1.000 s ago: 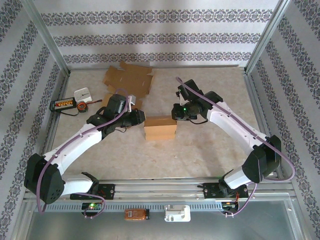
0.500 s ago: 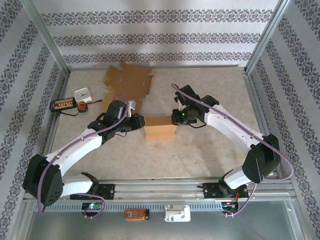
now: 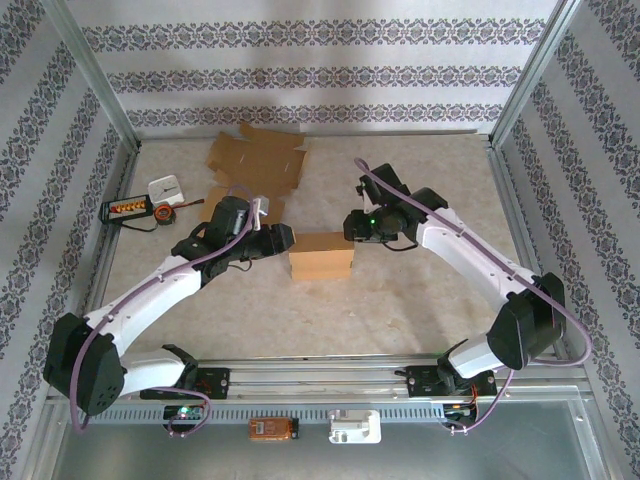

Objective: Fold the paper box

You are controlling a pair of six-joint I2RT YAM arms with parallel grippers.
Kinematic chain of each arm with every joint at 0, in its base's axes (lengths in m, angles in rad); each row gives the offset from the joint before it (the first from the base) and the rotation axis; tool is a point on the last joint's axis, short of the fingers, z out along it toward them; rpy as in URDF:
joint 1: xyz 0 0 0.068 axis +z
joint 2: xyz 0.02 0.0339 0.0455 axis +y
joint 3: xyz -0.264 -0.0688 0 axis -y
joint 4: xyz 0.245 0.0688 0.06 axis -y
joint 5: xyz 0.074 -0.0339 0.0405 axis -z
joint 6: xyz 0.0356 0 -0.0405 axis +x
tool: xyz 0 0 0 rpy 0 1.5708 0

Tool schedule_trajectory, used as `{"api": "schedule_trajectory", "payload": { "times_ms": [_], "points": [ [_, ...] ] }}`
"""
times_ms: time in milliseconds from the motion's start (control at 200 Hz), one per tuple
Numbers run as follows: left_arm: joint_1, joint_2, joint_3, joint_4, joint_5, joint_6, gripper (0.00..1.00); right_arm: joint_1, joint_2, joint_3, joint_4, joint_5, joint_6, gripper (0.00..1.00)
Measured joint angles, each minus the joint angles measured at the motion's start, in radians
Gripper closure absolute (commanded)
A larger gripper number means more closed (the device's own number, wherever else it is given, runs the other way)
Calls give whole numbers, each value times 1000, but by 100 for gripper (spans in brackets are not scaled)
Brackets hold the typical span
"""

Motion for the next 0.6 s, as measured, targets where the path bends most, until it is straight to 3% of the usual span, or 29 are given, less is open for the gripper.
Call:
{"api": "schedule_trajectory", "payload": {
  "times_ms": [155,245,420,600],
  "points": [
    [0,37,-44,30,71,-34,76,11,6,-34,27,-3,-16,72],
    [1,38,-42,42,95,-37,80,27,5,-34,28,21,-29,73],
    [-4,-10,-66,15,121,-37,80,82,-37,-50,2,78,-39,73],
    [-63,-196,-192,-23,123,-82,59,167,-201,-198,-29,65,-10,66]
  ]
}}
